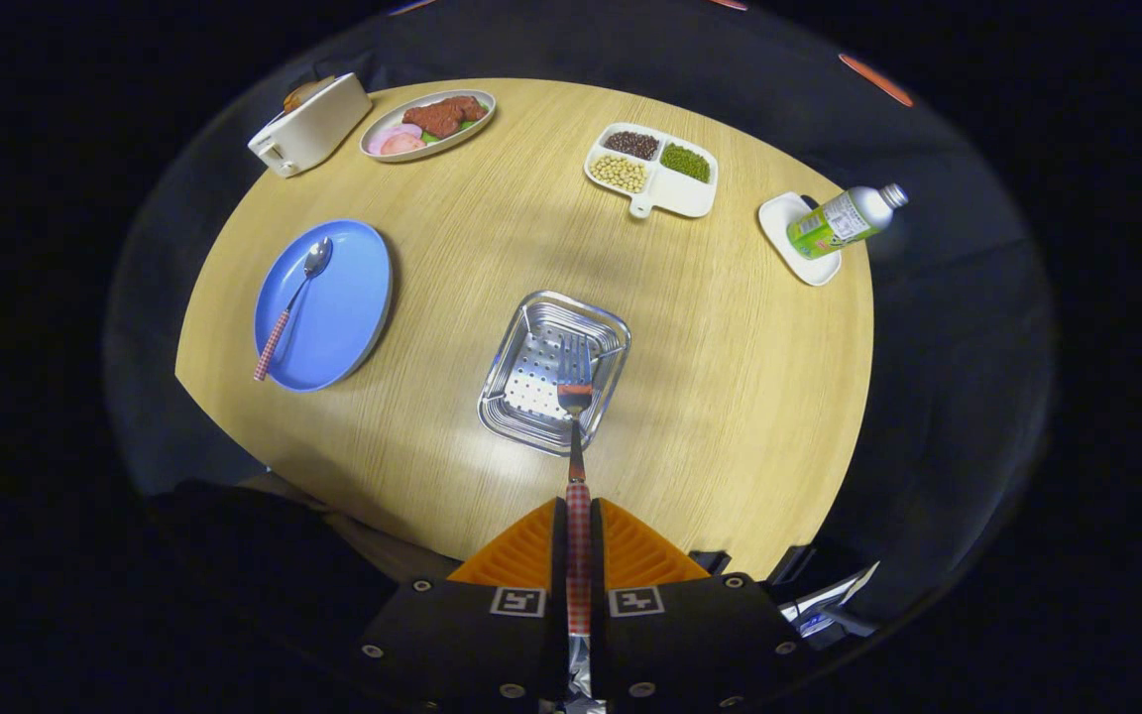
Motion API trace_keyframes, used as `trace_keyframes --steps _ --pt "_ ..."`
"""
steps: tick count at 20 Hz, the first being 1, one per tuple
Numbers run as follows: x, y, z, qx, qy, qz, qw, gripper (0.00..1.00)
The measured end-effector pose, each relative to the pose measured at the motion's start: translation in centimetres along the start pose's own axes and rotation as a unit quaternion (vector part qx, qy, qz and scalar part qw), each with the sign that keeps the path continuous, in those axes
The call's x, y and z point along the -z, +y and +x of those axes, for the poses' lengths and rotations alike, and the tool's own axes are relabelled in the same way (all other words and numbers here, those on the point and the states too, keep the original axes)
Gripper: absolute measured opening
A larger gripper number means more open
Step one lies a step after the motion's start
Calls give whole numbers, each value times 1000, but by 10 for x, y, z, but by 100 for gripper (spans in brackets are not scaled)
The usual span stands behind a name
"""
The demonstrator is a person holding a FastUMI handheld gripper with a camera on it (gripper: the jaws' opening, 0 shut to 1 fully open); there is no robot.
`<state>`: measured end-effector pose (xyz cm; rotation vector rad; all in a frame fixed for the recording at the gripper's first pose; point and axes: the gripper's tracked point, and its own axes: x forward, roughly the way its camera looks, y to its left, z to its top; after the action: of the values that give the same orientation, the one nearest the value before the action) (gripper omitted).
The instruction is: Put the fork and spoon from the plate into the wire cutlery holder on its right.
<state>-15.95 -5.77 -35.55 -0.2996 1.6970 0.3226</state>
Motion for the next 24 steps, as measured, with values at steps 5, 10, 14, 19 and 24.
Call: trace_keyframes --steps 5,10,14,19,24 --pt "-6 5 17 -7 44 4 999 9" --pt "-14 8 31 -14 75 14 997 10" --pt "-23 7 39 -23 76 50 996 13" --pt "-39 4 30 -33 36 92 995 13" --pt "-60 21 7 -59 -40 122 990 17"
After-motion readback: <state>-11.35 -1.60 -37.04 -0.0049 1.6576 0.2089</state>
